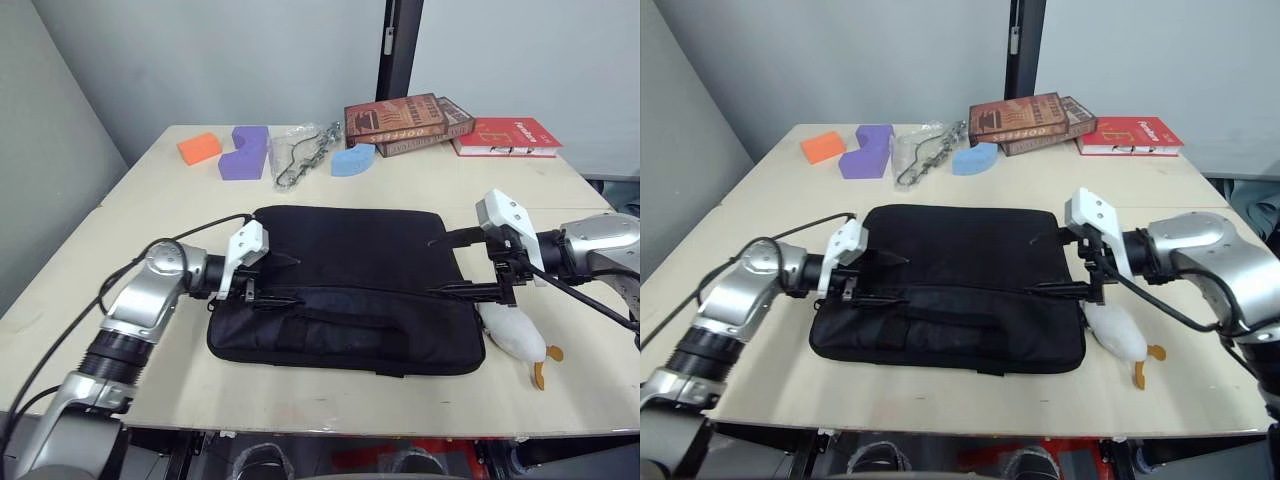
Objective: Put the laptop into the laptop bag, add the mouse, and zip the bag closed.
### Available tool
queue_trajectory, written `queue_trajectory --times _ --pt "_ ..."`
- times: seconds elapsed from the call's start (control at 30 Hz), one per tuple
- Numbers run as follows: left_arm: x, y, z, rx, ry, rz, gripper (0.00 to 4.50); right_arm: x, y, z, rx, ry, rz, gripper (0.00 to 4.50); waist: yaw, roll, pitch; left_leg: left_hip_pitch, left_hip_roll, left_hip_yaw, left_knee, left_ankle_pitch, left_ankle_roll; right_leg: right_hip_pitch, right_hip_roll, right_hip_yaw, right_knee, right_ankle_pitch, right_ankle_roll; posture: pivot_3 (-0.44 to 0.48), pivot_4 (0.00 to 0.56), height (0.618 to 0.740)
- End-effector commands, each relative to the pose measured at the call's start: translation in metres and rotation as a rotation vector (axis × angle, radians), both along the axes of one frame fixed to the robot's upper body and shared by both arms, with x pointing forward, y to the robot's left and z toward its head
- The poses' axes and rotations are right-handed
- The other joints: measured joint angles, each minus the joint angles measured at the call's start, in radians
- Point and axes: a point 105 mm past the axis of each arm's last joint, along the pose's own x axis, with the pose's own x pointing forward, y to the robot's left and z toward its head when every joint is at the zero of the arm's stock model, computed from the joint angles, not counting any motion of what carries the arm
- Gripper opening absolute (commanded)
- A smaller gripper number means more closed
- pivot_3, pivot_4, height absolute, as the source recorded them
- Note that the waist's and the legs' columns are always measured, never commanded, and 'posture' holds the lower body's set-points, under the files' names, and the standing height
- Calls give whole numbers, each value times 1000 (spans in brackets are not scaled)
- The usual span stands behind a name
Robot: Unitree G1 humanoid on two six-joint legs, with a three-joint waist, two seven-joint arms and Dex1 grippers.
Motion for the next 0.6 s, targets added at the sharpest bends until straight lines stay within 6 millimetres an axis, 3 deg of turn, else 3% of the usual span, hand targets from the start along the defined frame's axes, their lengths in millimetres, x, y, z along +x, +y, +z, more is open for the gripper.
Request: queue_trajectory --times 0.03,0.13,0.23,0.6 --pt "2 23 31 18 -101 75 4471 3 1 12 -8 -51 24 4500 3 -1 1 0 0 0 0 0 0 0 0 0 1 0 0 0 150 734" --pt "6 59 53 111 -171 190 4471 7 -21 5 -119 -51 -21 4500 6 -5 5 0 0 -1 3 -1 1 0 0 0 3 0 -1 0 150 734" --pt "6 79 63 188 -182 255 4471 13 -39 9 -177 -79 -86 4500 10 -5 6 -3 1 -1 8 -3 2 -1 0 0 5 0 -1 0 150 734" --pt "3 149 81 484 -188 384 4471 12 -103 40 -391 -153 -247 4500 14 -6 10 -3 1 -3 24 -5 3 -1 0 2 20 -1 -3 0 150 734"
